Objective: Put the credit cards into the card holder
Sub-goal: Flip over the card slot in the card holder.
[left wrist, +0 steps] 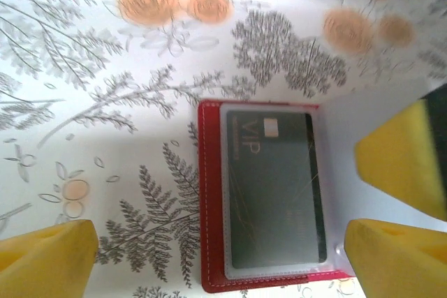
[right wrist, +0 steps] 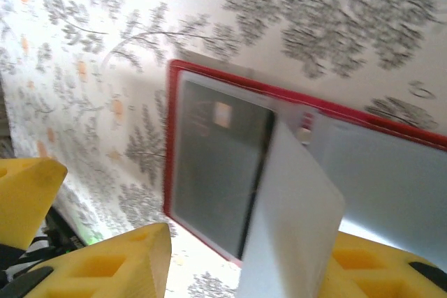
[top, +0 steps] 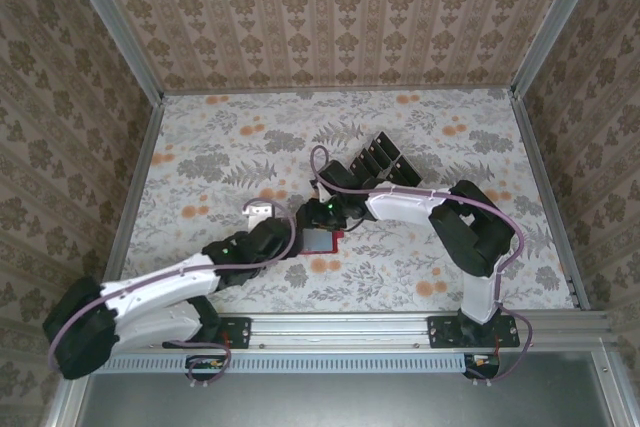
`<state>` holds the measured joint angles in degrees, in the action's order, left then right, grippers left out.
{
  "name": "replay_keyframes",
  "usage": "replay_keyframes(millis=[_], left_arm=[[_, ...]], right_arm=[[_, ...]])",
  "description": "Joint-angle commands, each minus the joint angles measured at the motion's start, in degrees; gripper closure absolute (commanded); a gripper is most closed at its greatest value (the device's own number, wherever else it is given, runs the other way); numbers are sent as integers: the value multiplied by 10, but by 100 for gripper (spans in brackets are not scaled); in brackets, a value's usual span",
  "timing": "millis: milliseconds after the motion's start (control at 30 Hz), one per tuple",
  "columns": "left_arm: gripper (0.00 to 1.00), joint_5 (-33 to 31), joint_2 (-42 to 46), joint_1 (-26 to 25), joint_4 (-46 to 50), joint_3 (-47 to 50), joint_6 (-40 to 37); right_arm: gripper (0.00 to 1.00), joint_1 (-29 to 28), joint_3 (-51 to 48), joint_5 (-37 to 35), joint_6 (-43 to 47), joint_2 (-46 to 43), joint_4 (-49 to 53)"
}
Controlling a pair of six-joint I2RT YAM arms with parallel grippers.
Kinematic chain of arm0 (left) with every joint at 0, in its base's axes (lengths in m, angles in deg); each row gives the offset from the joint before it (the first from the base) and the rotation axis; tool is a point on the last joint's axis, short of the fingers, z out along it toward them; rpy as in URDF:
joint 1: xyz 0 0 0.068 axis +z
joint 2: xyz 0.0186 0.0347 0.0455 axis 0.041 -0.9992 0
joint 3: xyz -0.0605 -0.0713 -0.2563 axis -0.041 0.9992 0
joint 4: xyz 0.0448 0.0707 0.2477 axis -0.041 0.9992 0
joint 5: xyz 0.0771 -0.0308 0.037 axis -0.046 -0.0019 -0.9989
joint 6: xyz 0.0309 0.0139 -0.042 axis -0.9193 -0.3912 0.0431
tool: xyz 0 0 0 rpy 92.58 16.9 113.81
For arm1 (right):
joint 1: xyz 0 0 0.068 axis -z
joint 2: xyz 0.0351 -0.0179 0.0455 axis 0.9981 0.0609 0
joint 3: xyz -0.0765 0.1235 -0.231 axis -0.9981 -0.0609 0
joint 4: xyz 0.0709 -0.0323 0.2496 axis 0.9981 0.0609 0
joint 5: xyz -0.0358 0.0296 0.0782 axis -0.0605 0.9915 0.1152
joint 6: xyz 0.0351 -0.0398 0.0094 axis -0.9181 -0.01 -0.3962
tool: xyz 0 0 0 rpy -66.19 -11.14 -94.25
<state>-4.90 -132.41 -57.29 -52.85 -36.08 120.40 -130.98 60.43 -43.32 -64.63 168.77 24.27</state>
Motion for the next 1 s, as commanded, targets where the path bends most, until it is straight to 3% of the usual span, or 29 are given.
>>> replay_keyframes(millis=[0, 200, 467, 767, 967], left_arm=[[0, -32, 59, 11, 62, 20, 21], [0, -34, 122, 29, 93, 33, 26], [0, -18, 131, 38, 87, 49, 26], [0, 2, 116, 56, 76, 51, 16], [0, 21, 54, 67, 45, 26, 3]], right_arm=[[50, -17, 39, 11, -10, 19, 8], [50, -40, 101, 0, -11, 81, 32], [50, -49, 127, -11, -17, 136, 33], [50, -31, 152, 18, 11, 71, 43], [50, 39, 166, 1, 79, -7, 126]])
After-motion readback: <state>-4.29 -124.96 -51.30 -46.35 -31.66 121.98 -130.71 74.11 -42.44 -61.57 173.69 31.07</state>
